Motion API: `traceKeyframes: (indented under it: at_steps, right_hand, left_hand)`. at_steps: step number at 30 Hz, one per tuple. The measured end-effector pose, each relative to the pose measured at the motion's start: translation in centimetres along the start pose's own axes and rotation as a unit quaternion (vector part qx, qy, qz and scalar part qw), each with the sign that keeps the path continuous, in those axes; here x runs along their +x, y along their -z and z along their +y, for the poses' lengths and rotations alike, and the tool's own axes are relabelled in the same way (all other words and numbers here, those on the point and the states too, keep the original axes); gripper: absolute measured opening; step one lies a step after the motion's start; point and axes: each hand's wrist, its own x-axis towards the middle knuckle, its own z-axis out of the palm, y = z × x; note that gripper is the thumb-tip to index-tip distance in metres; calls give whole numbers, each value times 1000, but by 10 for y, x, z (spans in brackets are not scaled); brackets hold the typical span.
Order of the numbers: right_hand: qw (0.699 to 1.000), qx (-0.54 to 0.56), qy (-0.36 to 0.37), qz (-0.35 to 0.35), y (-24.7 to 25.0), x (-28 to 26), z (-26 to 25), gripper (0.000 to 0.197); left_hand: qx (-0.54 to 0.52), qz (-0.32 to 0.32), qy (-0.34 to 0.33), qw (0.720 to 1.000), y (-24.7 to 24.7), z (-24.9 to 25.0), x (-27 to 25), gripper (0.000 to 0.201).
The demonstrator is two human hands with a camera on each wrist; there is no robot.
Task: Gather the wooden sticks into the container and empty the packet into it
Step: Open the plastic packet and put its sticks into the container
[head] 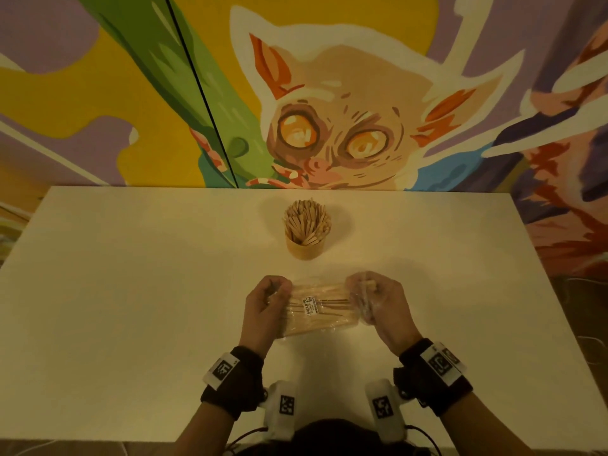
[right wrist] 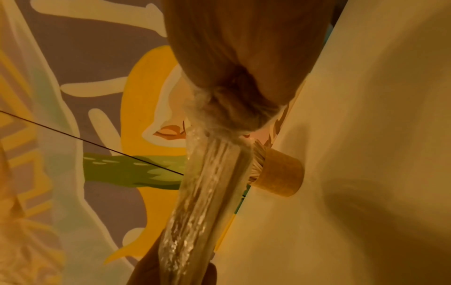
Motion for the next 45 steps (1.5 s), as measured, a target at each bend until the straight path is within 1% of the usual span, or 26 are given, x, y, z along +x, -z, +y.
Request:
traceKeyframes:
  at_steps: [2, 3, 4, 5, 6, 8, 11, 15, 18, 20, 22, 24, 26, 27, 28, 29, 30, 31, 32, 33, 36, 38, 42, 45]
  right_hand:
    - [1000, 14, -3, -15, -3, -1, 1, 28]
    - [999, 25, -5, -24, -2, 0, 4, 24]
    - [999, 34, -4, -27, -2, 0, 5, 14]
    - [999, 39, -1, -27, -3, -1, 4, 8]
    - [999, 38, -2, -23, -3, -2, 3, 15]
    - [999, 34, -5, -15, 0, 0, 1, 14]
    - [1000, 20, -3, -22, 4, 4, -5, 15]
    - [998, 57, -20, -12, 13, 8, -17, 14]
    - [998, 55, -34, 7, 24, 13, -26, 11]
    - [998, 46, -33, 8, 31, 17, -31, 11]
    - [998, 60, -26, 1, 34, 18, -40, 10]
    - [997, 68, -20, -18, 37, 21, -51, 24]
    - [998, 62, -19, -28, 39, 27, -62, 38]
    - [998, 57, -18, -28, 41, 31, -66, 40]
    - [998, 52, -16, -27, 43, 35, -71, 38]
    - [998, 48, -15, -24, 45, 39, -75, 30]
    - [999, 47, -13, -18, 47, 44, -79, 20]
    - [999, 48, -15, -12, 48, 48, -81, 12]
    - [999, 49, -19, -4, 49, 53, -84, 10]
    - [998, 51, -25, 3, 49, 58, -85, 11]
    - [998, 49, -35, 19, 44, 76, -83, 10]
    - [999, 35, -29, 19, 38, 88, -77, 9]
    - [1000, -20, -8, 4, 14, 116, -70, 10]
    - [995, -100, 10, -20, -7, 138, -66, 9]
  left_hand:
    - [9, -7, -8, 1000, -3, 0, -1, 15]
    - [8, -10, -10, 1000, -4, 0, -1, 14]
    - [9, -15, -12, 1000, -4, 0, -2, 12]
    - [12, -21, -14, 1000, -4, -1, -2, 10]
    - [21, -23, -17, 999, -4, -1, -2, 11]
    - [27, -13, -18, 999, -2, -2, -1, 13]
    - [-4, 2, -10, 1000, 4, -3, 4, 15]
    - [-15, 21, -5, 1000, 14, -3, 8, 11]
    - [-41, 53, 12, 998, 25, -5, 10, 12]
    - [-57, 71, 37, 995, 37, -9, 10, 13]
    - [-76, 74, 74, 992, 47, -15, 10, 13]
    - [-105, 77, 119, 984, 54, -20, 9, 14]
    - [-135, 96, 154, 974, 60, -25, 8, 14]
    - [-156, 108, 171, 967, 64, -29, 8, 14]
    - [-178, 119, 189, 958, 69, -35, 9, 15]
    - [-200, 125, 205, 950, 75, -40, 10, 20]
    - [-225, 128, 223, 940, 80, -44, 10, 31]
    - [-249, 128, 242, 929, 85, -49, 10, 49]
    - [-275, 125, 255, 919, 88, -50, 9, 64]
    - [-296, 127, 257, 911, 90, -50, 7, 68]
    - [-345, 150, 264, 888, 95, -53, 7, 53]
    - [-372, 152, 263, 877, 98, -55, 7, 46]
    - [-373, 177, 257, 874, 99, -51, 6, 31]
    - [-373, 181, 255, 873, 99, -47, 5, 26]
